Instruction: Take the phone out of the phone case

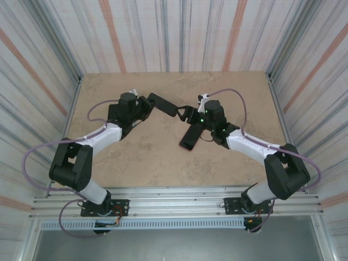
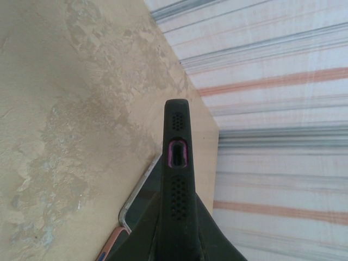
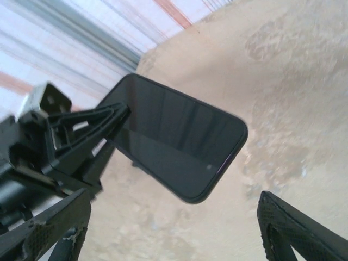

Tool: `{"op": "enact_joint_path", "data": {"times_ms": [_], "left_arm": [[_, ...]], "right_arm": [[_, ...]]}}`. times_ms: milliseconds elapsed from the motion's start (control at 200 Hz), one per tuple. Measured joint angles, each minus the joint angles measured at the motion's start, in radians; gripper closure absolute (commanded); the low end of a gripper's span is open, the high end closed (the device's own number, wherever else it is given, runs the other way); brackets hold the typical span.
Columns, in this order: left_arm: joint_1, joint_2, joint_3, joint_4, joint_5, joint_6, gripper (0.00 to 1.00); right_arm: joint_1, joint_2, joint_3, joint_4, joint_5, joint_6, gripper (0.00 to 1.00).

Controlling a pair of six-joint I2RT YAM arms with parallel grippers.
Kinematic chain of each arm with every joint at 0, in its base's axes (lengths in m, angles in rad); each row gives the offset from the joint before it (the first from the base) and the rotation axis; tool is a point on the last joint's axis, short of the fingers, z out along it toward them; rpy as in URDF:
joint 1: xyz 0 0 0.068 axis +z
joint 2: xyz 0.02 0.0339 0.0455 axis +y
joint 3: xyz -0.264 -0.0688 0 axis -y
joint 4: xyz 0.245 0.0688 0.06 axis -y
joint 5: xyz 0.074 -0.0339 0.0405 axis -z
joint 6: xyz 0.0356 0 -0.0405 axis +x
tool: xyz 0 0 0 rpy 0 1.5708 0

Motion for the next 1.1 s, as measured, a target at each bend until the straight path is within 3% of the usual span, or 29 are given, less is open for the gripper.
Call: {"op": "enact_joint_path", "data": {"times_ms": [200,411,747,1097], "left_arm": [[-0.084,-0.014,-0.040,0.057,-0.145,-0.059,0.93],[-0.190,-0.049,-0.057,0.060,-0.309,-0.122,0.98],[-0.332,-0.115,-0.058,-0.021,-0.564,-0.288,1.00],[-0.385,-0.120,-0.058,-0.022,-0.694,-0.389,1.00]], "right_arm": [[0.113,-0.014,-0.035,0.064,0.146,0.292,0.26],[0.185,-0.005,-0.034,0.126,0.267,0.476,0.34],[0.243,0.124,-0.052,0.384,0.430,0.616,0.51],[0.258,0.195,-0.055,0.541,0.498,0.712,0.67]]}}
